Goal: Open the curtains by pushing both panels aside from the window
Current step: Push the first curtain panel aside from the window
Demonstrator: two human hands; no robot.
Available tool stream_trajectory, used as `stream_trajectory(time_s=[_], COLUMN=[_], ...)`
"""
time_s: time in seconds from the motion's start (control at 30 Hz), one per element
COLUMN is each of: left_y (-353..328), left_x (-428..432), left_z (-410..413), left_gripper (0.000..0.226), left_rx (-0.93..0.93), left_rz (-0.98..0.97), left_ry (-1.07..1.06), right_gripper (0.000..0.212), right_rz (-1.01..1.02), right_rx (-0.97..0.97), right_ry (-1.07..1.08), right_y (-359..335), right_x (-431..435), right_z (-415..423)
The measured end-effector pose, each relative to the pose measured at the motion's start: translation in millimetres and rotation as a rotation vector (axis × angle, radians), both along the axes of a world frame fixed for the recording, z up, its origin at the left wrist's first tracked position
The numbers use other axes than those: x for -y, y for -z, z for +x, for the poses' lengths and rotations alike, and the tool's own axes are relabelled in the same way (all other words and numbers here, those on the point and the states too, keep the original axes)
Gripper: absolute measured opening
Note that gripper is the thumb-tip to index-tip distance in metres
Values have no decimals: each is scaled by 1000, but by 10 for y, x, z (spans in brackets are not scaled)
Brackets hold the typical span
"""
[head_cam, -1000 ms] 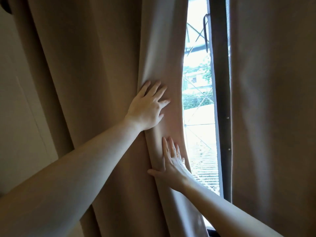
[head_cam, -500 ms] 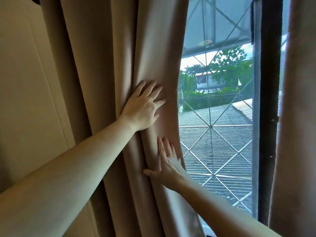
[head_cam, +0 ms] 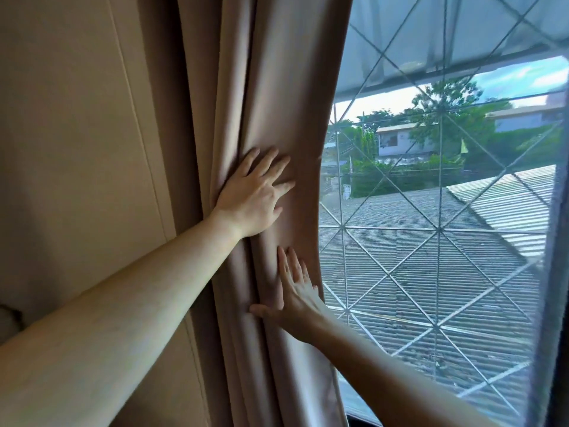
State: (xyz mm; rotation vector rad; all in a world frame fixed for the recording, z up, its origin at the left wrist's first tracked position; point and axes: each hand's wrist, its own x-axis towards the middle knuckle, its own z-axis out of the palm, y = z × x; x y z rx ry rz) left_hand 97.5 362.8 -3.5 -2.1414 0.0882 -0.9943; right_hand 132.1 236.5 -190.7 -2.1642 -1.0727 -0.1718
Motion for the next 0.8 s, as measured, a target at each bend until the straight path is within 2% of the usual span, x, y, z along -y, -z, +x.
stream_trajectory(time_s=[0.8], left_y=[18], left_x=[-1211], left_z=[-297], left_gripper=[60], left_rx=[-40], left_rz=[-61], left_ry=[-145], right_gripper=[121], right_rz=[-15], right_rx=[-34], right_ry=[-134], right_y=[-102], right_x=[-1212], right_z=[-160])
